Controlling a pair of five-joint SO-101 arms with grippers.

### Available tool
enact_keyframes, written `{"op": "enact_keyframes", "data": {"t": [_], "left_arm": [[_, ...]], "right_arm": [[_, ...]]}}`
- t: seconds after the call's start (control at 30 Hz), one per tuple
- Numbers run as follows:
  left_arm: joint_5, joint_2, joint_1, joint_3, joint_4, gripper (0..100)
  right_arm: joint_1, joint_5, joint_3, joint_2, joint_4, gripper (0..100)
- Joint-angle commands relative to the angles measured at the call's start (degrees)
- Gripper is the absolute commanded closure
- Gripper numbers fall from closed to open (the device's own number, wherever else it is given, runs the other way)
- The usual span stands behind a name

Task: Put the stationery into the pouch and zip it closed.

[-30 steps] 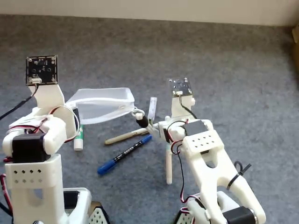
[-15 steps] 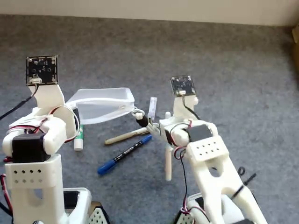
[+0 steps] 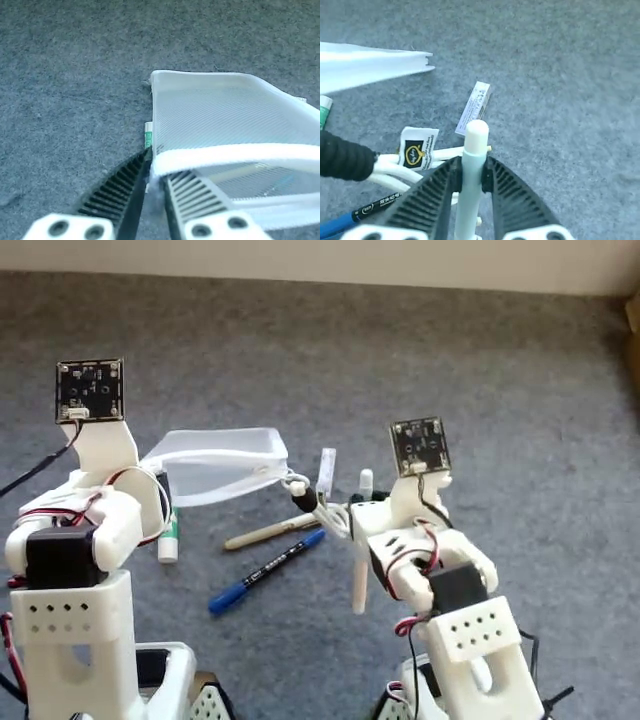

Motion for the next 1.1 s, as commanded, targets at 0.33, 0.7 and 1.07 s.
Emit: {"op": "enact_keyframes", "data": {"t": [0.33,0.7,1.07], "left_arm": [[0.53,-0.04,1.45,-3.56,0.00,99],[0.53,-0.04,1.45,-3.30,0.00,99],[0.53,-0.04,1.45,-3.47,0.00,99]], "right_arm": [[0.40,-0.18,-0.22,-12.88,2.51,99.3],[0.40,-0.18,-0.22,-18.95,2.24,99.3],[0.40,-0.18,-0.40,-29.76,2.07,99.3]]}}
